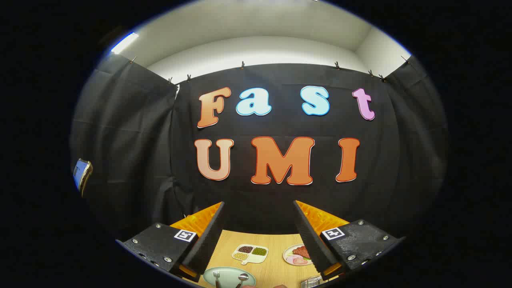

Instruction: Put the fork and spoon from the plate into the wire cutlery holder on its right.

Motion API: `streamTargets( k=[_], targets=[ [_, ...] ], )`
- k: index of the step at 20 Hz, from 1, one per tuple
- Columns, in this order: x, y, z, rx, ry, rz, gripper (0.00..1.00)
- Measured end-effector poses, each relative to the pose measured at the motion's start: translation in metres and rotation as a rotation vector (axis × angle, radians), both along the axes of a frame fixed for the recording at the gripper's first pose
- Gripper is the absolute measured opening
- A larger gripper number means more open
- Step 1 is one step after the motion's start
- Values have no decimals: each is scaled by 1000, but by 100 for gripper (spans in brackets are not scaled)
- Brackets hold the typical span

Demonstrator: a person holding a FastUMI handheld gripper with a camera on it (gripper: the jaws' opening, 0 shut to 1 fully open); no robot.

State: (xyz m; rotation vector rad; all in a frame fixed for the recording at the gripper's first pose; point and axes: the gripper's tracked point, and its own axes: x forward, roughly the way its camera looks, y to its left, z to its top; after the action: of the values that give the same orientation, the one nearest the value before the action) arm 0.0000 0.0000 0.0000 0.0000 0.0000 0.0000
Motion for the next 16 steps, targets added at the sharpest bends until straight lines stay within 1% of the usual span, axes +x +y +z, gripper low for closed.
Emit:
streamTargets(
  k=[10,16],
  targets=[
    [-2,4,-10,8,37,-18,98],
    [-2,19,-16,10,62,-26,98]
  ],
)
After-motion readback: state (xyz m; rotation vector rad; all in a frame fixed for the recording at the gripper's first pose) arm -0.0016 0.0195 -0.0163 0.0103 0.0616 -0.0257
